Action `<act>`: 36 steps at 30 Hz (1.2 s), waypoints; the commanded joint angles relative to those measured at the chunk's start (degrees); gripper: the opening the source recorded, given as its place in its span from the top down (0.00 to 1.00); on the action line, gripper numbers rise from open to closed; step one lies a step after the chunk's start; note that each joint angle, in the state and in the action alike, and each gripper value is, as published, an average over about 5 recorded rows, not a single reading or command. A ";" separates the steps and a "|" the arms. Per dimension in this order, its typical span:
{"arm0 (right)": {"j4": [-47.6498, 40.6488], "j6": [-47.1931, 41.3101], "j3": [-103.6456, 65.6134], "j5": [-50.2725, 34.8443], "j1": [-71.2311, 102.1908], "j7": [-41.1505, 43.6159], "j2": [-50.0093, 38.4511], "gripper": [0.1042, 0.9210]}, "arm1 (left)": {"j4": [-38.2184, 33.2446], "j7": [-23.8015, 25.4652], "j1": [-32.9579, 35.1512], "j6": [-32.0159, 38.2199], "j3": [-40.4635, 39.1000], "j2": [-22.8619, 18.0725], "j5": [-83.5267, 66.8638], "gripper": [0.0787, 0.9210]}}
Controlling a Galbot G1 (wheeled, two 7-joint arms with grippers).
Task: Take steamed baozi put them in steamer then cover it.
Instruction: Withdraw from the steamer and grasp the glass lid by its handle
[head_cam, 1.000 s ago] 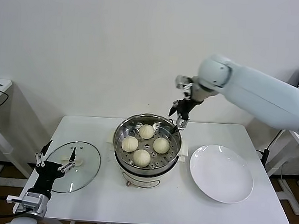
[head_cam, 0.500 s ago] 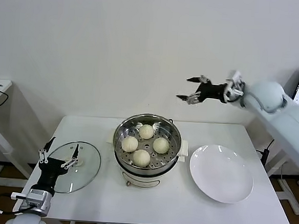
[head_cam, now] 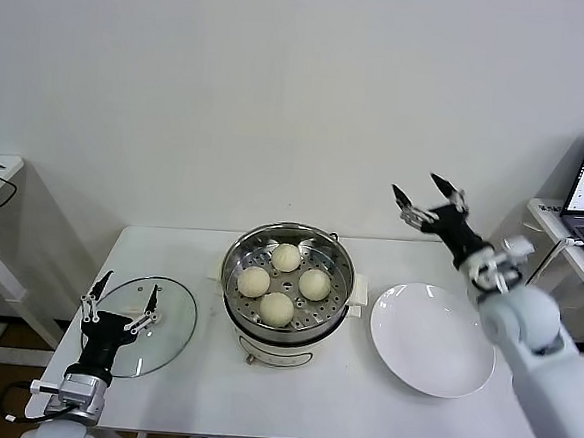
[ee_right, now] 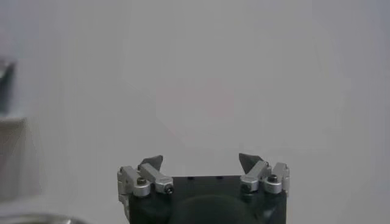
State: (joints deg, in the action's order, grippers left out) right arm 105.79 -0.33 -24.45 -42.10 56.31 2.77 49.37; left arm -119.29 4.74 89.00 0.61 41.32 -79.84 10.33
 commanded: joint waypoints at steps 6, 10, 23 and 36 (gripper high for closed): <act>10.44 11.50 -15.95 4.85 29.14 -11.41 18.94 0.12 | 8.74 -9.58 2.59 15.04 -0.42 0.40 40.39 0.12; 9.48 12.14 -14.89 6.10 28.80 -11.21 19.73 0.12 | 12.90 -16.98 3.02 18.85 0.77 0.84 58.37 0.12; 8.52 12.20 -14.23 6.77 27.45 -10.90 20.85 0.12 | 27.68 -23.24 -3.52 18.75 3.27 3.03 75.55 0.12; 7.89 12.53 -13.84 7.63 27.22 -10.75 21.71 0.12 | 32.93 -22.67 -8.86 15.41 3.51 3.02 74.82 0.12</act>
State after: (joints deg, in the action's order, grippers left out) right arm 113.51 11.67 -37.83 -34.89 82.55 -7.61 70.11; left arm -92.72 -16.15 84.28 17.03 44.55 -77.05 79.97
